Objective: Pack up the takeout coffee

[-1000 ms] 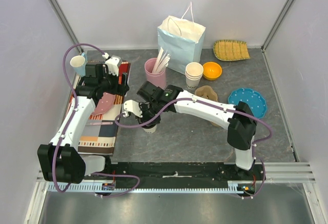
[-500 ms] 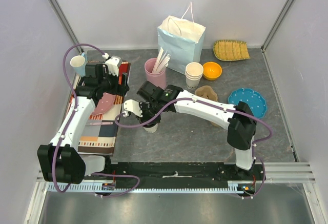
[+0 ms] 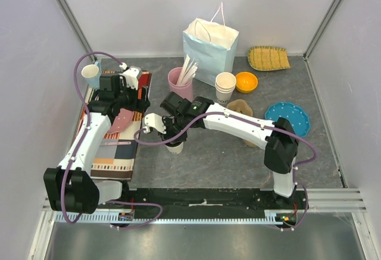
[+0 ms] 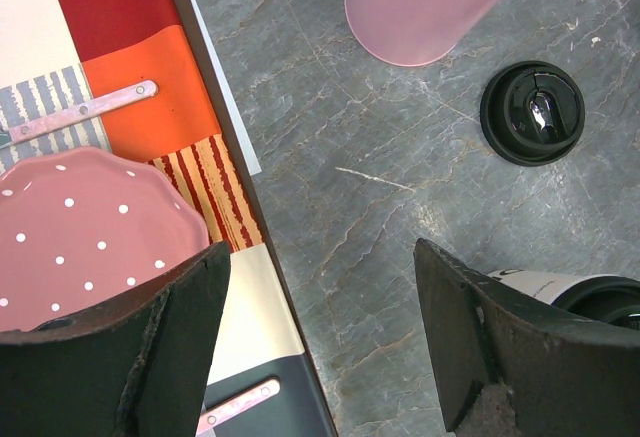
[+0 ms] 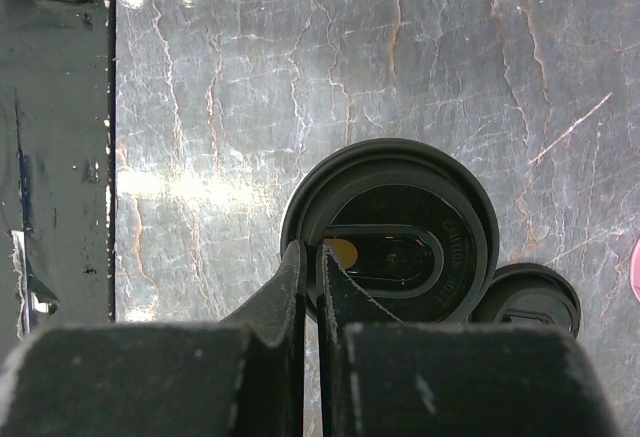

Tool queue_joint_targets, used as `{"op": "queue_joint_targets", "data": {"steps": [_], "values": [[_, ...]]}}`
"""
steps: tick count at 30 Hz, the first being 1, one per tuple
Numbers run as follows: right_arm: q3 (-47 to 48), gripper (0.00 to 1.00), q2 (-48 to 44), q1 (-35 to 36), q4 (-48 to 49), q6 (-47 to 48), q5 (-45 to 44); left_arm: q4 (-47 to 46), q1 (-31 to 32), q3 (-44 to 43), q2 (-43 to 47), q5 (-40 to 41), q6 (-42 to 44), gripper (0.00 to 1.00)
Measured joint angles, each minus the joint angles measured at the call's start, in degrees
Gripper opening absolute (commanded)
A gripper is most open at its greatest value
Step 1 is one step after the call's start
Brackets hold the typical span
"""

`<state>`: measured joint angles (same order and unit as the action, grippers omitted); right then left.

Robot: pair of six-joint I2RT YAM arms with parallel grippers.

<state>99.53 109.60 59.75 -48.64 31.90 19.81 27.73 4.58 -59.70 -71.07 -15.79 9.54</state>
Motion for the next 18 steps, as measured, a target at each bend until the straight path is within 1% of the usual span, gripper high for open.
{"op": "queue_joint_targets", "data": {"steps": [18], "values": [[0.02, 0.00, 0.02, -0.39, -0.96, 0.00, 1.51, -0.02, 0.00, 0.09, 0.26, 0.02, 0.15, 0.81]]}}
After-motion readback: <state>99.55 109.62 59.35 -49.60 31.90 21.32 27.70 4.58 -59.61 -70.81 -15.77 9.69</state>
